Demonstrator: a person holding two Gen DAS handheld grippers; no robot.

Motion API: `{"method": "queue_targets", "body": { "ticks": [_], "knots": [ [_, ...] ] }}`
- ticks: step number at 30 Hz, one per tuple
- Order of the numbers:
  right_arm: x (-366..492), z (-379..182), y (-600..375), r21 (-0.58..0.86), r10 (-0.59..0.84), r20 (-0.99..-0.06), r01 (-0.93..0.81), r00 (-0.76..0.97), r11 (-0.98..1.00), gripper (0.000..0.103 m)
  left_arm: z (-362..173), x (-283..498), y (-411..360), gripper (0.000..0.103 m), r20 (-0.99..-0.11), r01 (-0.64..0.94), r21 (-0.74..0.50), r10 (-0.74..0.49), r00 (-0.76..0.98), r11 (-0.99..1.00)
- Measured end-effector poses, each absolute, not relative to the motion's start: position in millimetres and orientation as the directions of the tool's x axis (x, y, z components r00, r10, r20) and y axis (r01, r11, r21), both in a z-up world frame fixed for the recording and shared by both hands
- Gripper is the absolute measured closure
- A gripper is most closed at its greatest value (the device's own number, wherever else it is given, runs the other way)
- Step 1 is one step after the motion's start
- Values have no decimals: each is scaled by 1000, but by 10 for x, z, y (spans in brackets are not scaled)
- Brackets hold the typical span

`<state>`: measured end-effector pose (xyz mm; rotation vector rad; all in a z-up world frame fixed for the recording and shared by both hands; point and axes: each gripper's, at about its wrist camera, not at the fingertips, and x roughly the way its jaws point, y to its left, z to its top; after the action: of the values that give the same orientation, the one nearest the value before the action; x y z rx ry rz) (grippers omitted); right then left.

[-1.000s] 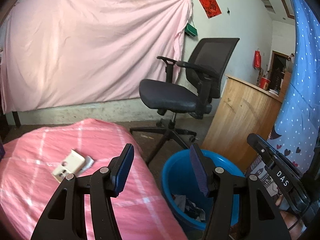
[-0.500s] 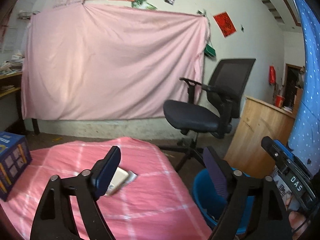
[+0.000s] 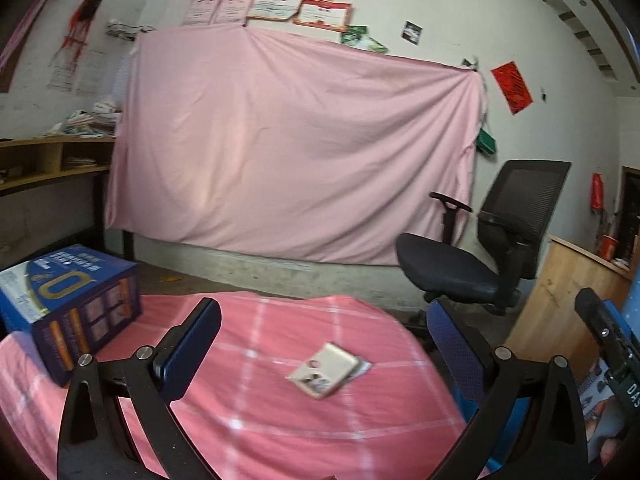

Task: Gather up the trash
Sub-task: 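Move both open tools back over the bed toward the beige phone case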

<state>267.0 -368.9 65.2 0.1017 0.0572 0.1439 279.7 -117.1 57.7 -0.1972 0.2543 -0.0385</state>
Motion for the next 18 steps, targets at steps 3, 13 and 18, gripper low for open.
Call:
{"method": "queue_targets", "body": {
  "ticks": [3,13,18],
  "knots": [
    [2694,657,-3539,86,166,-45,-162,985,983,0,543,2745,-1028,2,-242,-16,-194,-32,970,981],
    [2823,582,-3065,27,235,-72,-233,969,972,0,404,2656,-677,2,-244,-85,-180,39,969,980],
    [2916,508,-2893,7,257,-104,-258,961,966,0,329,2674,-520,2,-258,-110,-182,60,964,977]
  ]
}}
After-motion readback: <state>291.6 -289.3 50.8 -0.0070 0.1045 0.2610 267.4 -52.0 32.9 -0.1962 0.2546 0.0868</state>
